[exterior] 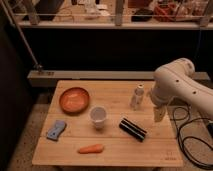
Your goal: Place the ceramic cup in the ceramic bowl
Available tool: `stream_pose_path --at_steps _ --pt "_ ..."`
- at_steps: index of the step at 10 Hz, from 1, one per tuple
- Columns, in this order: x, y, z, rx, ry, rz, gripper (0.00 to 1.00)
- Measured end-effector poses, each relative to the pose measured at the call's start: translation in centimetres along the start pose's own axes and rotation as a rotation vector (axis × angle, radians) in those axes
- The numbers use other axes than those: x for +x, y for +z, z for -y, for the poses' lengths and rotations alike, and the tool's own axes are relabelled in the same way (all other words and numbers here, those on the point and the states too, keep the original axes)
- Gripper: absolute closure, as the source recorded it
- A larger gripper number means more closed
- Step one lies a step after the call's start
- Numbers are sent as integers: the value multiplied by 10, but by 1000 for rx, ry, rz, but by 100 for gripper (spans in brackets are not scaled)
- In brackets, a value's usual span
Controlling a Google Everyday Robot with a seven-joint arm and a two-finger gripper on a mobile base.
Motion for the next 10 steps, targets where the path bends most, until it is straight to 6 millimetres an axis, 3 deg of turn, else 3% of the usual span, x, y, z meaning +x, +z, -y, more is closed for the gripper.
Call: stream_pose_path --at_steps 3,6,10 --pt "-1 -3 2 11 -53 -1 20" --pt "-33 -5 12 20 -153 2 20" --pt "-44 -4 15 31 -238 4 20"
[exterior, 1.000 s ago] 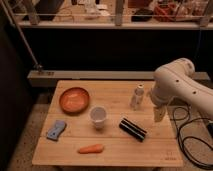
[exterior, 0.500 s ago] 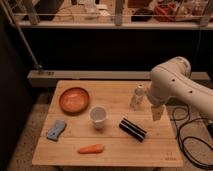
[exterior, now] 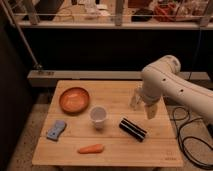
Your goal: Place the ceramic cup in the ceramic bowl
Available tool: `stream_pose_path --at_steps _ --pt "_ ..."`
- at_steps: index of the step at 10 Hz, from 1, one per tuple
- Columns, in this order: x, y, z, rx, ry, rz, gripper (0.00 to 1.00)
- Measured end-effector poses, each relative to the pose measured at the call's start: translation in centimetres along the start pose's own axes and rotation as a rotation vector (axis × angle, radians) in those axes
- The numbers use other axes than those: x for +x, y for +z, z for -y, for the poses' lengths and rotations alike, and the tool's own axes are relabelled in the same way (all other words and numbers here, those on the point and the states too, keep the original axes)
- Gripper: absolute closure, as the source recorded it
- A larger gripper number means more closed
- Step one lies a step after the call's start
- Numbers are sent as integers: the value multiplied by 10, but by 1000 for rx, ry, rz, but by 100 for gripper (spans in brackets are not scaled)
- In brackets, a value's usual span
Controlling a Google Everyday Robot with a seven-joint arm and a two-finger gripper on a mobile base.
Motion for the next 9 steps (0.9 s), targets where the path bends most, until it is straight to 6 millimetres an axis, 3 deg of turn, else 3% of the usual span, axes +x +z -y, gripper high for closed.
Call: stream_pose_path --at_steps 9 --pt "-50 3 22 35 -207 23 20"
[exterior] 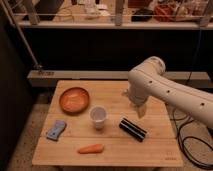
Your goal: Place the ceramic cup in the ceramic bowl
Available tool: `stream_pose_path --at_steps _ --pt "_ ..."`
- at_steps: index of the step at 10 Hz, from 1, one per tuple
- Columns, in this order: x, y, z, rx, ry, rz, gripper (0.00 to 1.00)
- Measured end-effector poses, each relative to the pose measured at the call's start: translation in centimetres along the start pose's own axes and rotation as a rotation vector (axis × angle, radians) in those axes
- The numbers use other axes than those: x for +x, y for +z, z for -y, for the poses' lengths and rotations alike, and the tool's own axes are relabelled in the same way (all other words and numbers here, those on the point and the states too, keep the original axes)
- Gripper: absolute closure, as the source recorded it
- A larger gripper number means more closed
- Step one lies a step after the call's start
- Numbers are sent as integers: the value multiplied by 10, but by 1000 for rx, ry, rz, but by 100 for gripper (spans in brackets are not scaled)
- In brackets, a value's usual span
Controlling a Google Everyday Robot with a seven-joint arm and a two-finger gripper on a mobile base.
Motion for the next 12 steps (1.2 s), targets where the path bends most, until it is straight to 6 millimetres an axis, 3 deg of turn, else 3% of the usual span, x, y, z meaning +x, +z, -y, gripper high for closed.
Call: stream_pose_path --at_steps 2,5,12 --pt "-2 2 -1 8 -43 5 20" --pt "-25 6 9 19 -115 17 20" --pt "-53 21 18 46 -279 33 20"
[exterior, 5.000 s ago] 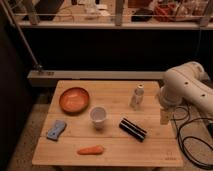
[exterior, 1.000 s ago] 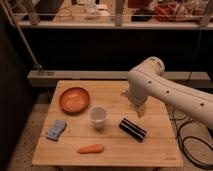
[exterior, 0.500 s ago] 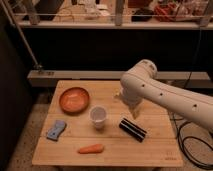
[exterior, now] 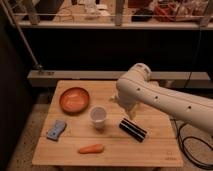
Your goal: Place the ceramic cup in the ceramic bowl
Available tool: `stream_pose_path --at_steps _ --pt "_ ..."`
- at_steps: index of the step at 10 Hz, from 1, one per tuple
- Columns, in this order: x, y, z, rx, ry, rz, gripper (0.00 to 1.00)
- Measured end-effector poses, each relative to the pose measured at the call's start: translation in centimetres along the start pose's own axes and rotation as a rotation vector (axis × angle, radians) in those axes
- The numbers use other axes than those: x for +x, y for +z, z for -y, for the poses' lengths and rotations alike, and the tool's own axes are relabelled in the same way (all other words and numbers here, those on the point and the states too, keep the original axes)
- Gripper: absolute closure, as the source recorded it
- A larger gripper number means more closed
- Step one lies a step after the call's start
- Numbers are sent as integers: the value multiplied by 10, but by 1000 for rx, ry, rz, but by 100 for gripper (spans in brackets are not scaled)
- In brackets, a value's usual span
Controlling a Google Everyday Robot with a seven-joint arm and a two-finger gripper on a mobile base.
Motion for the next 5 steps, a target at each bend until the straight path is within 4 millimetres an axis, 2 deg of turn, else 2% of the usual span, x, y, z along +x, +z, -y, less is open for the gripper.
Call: stream_pose_path --at_steps 5 --pt "-15 11 9 19 -101 26 20"
